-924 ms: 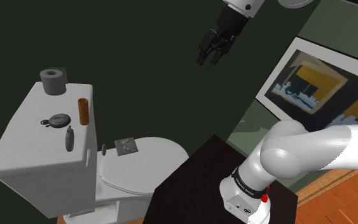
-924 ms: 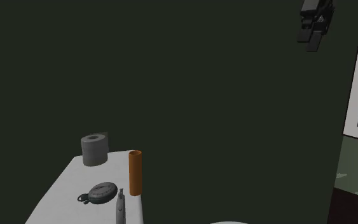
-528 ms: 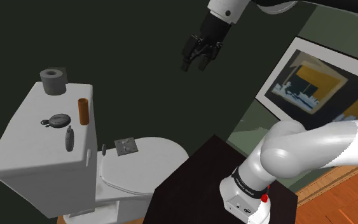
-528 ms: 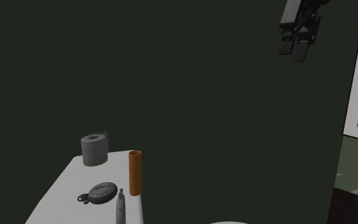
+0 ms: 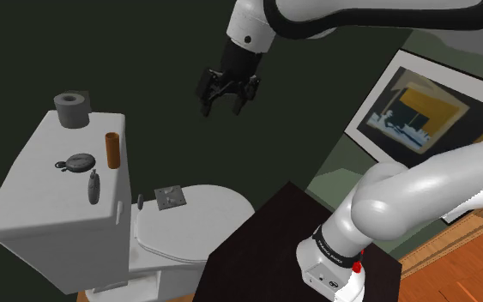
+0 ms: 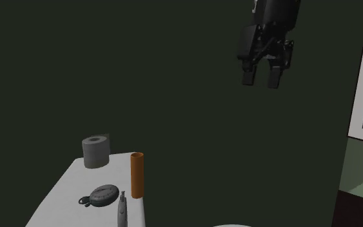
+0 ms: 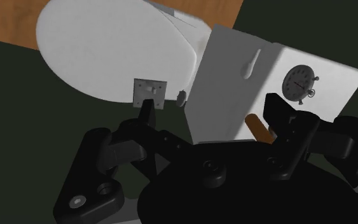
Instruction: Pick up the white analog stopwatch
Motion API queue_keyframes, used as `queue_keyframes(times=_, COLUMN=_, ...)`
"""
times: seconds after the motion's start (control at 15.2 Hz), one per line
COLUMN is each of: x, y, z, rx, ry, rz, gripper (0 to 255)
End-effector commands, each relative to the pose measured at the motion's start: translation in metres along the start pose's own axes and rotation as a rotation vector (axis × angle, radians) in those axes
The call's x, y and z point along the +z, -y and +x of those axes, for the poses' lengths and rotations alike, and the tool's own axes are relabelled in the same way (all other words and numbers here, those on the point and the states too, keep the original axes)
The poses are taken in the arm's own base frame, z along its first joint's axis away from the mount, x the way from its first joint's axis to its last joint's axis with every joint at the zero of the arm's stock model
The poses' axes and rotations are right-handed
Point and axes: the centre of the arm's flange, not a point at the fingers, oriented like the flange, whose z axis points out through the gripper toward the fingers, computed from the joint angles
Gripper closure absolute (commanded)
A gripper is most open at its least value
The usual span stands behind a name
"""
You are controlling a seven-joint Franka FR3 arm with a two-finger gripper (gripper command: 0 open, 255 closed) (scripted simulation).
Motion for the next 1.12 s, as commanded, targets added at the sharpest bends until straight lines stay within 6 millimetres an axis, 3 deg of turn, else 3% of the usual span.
queue_keyframes(times=0.0, x=0.015, y=0.021, z=0.006, rx=0.028, ry=0.012, rz=-0.003, gripper=0)
queue_keyframes(times=1.06, x=0.153, y=0.173, z=0.079, rx=0.235, ry=0.100, rz=-0.031, gripper=0)
